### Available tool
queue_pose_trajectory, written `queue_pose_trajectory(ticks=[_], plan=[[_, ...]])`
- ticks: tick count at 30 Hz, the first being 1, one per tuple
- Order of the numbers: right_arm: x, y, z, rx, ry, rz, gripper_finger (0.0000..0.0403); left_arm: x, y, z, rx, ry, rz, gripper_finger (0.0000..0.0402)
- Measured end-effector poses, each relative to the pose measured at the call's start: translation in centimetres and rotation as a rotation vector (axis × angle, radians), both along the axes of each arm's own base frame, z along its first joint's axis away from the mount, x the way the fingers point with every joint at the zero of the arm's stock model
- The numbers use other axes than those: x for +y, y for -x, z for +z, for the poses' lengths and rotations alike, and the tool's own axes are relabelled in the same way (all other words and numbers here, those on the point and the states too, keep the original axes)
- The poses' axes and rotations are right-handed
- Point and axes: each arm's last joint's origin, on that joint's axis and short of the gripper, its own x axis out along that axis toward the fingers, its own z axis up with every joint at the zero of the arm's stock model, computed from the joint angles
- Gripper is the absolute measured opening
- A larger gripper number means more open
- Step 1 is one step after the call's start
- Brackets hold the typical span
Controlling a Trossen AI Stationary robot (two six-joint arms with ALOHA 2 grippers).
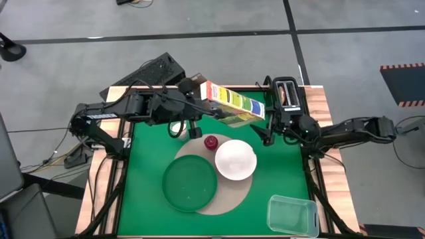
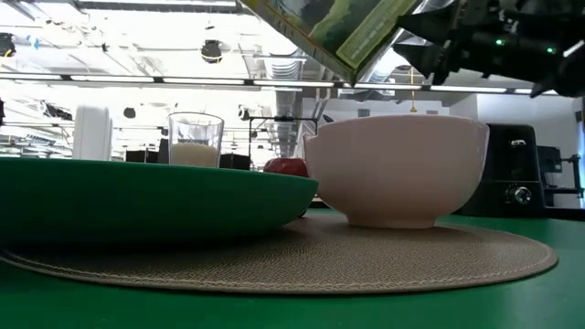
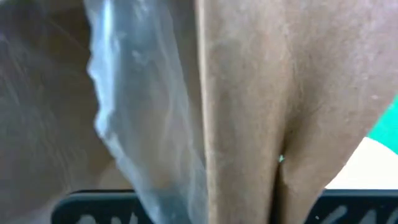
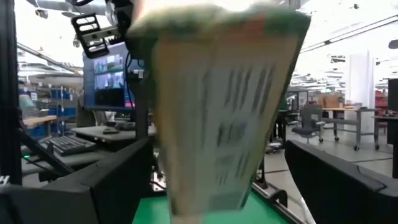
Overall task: Arrange a breakfast setting
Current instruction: Pour the cereal into the white bowl
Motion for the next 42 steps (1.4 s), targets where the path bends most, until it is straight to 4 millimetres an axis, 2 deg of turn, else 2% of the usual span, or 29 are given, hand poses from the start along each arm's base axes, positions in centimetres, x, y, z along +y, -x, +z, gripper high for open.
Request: queue_pose_trajectory(ticks=[7,11,20,27,30,37,42], plan=[[-0.6,-1.5,0.7,0.01,0.004,-0.011,0.0393,-0.1,-0.1,0.0,0.004,0.011,-0.042,0.0],[-0.5,-2.2,1.3,0.009,0.069,0.032,0.0393,-0.6,-0.1,0.0,0.011,0.005,-0.093,0.0],[-0.3,-2.7,2.7,-0.027,0.135,0.107,0.0392,-1.1,-0.1,0.0,0.002,0.013,-0.117,0.0],[-0.3,-2.7,2.8,-0.032,0.121,0.113,0.0389,-1.1,-0.3,0.4,-0.041,0.012,-0.12,0.0],[-0.3,-2.7,2.8,-0.032,0.114,0.115,0.0366,-1.1,-0.4,0.5,-0.052,0.011,-0.12,0.0],[-0.4,-2.7,2.8,-0.031,0.107,0.117,0.0253,-1.1,-0.4,0.5,-0.057,0.025,-0.113,0.0],[-0.3,-2.6,2.9,-0.03,0.105,0.118,0.025,-1.1,-0.4,0.4,-0.063,0.054,-0.1,0.0]])
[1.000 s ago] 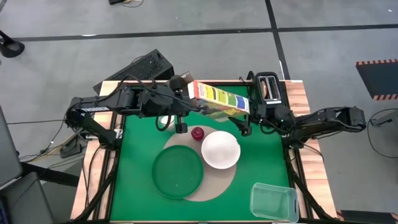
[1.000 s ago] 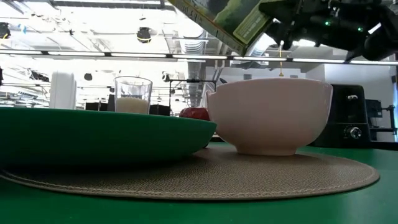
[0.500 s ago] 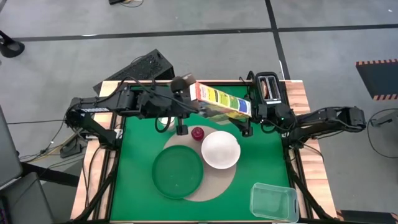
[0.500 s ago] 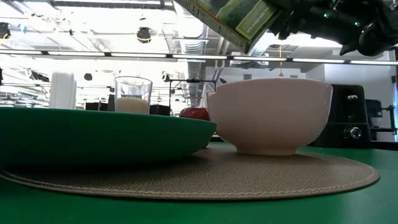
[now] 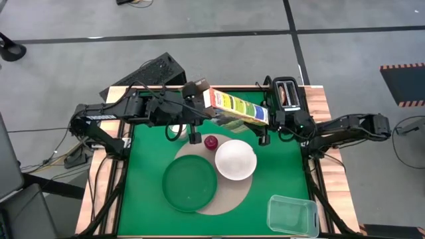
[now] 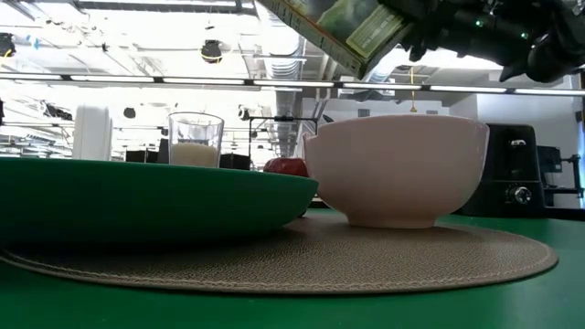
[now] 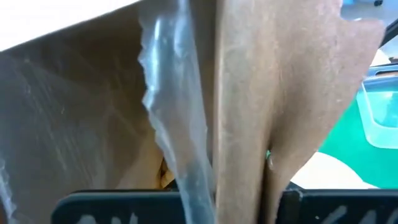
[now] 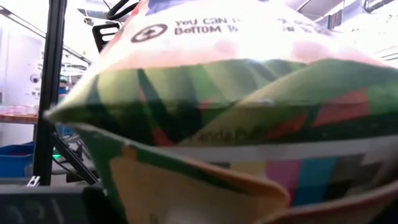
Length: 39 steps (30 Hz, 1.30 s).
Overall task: Arrange a breakfast setting
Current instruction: Pour the cereal into the white bowl
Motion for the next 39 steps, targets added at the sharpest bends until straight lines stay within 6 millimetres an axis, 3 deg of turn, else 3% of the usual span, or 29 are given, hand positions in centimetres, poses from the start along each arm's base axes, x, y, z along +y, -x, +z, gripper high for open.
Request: queue_pose_trajectory(ticks=[3,11,16,29,36,39], plan=[[0.1,0.6,0.1,0.016,-0.008,0.002,0.025,-0.1,-0.1,-0.1,0.0,0.034,-0.016,0.0013],[1.1,3.0,0.6,0.13,-0.046,0.03,0.025,-0.7,0.2,-0.6,0.049,0.124,-0.091,0.0117],[1.7,5.1,1.1,0.175,-0.072,0.0,0.025,-1.5,1.1,-0.7,0.1,0.149,-0.095,0.0155],[3.2,11.5,1.4,0.336,-0.241,0.062,0.0249,-5.0,2.5,-1.1,0.142,0.169,-0.033,0.0161],[3.6,14.6,3.2,0.349,-0.306,0.117,0.0248,-7.9,3.1,-1.3,0.104,0.141,0.028,0.0161],[3.7,15.5,3.7,0.403,-0.321,0.122,0.0248,-9.2,3.3,-2.4,0.101,0.129,0.072,0.0161]])
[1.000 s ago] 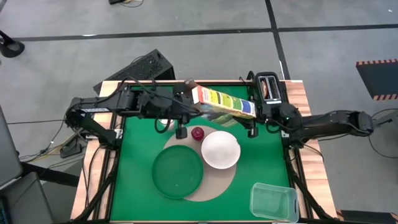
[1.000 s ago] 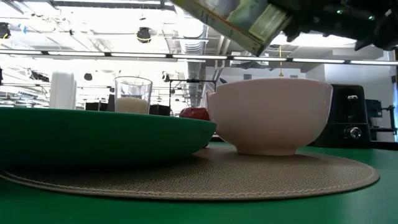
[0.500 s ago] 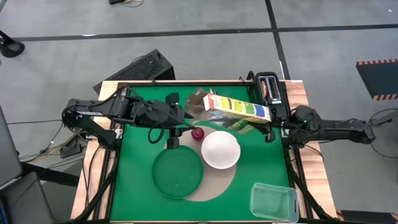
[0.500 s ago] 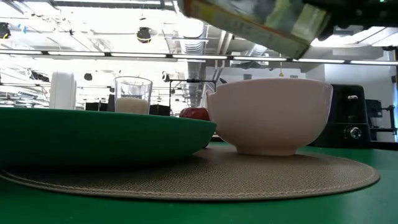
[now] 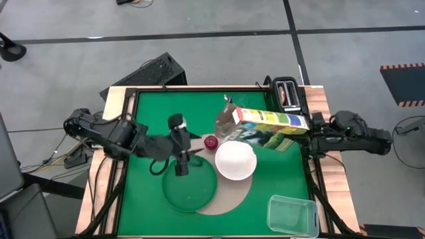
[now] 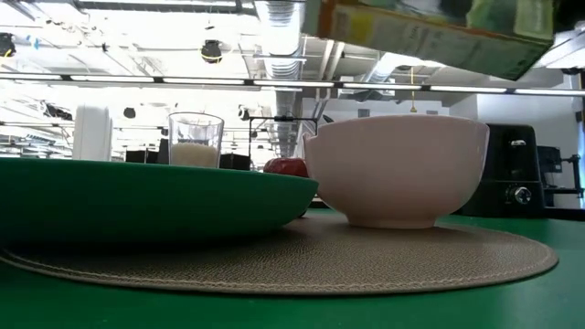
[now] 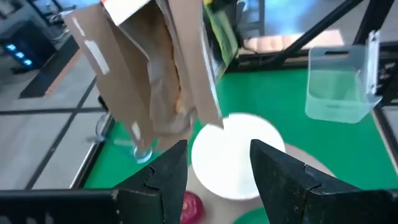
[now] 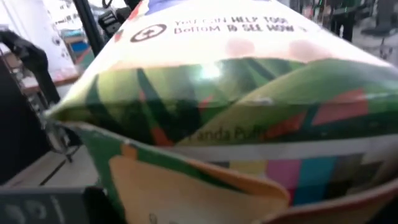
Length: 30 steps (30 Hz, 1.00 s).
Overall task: Arrange a breakfast setting
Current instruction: Pour the cereal into the white bowl
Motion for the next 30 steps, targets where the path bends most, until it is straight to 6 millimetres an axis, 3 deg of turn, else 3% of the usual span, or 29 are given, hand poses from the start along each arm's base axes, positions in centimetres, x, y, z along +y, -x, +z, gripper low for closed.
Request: queue_pose_trajectory(ticks=[9,15,18,23,30], plan=[[0.1,2.5,1.6,0.103,-0.043,0.008,0.0247,-2.2,-1.1,-5.3,-0.014,0.076,0.037,0.0161],[0.4,3.3,1.3,0.123,-0.073,0.116,0.0246,-3.5,-1.7,-8.3,-0.081,0.094,0.029,0.0161],[0.5,4.7,1.2,0.07,-0.094,0.136,0.0245,-3.7,-1.9,-9.8,-0.115,0.112,0.025,0.0161],[0.5,5.0,-0.1,0.217,-0.135,0.114,0.0245,-3.8,-2.2,-11.4,-0.168,0.138,0.028,0.0161],[0.5,4.6,-0.4,0.264,-0.143,0.112,0.0245,-3.8,-2.3,-12.9,-0.213,0.14,0.045,0.0161]])
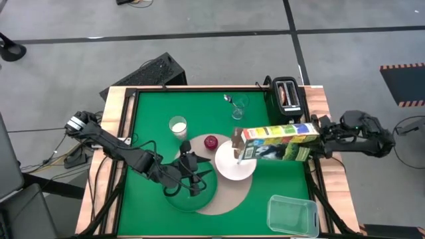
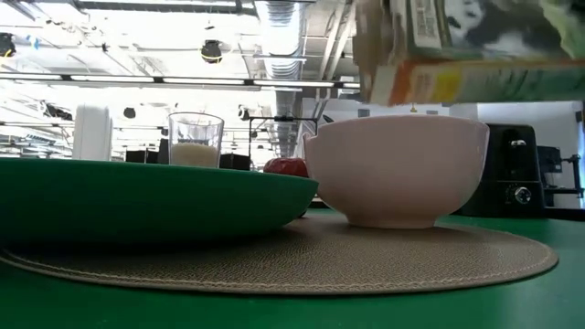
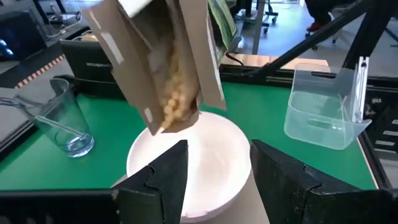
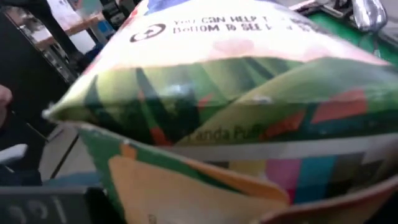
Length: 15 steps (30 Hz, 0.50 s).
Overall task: Arrange a breakfast setting
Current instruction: Pour the cereal into the white bowl
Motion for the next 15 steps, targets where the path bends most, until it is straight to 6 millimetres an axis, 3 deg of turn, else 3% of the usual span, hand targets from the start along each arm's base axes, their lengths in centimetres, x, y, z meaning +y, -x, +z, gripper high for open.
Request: queue_pose_trajectory(ticks=[15], plan=[[-0.02,0.16,-0.48,0.057,0.004,-0.006,0.0245,0.43,-0.11,-0.5,-0.025,-0.001,0.049,0.0161]])
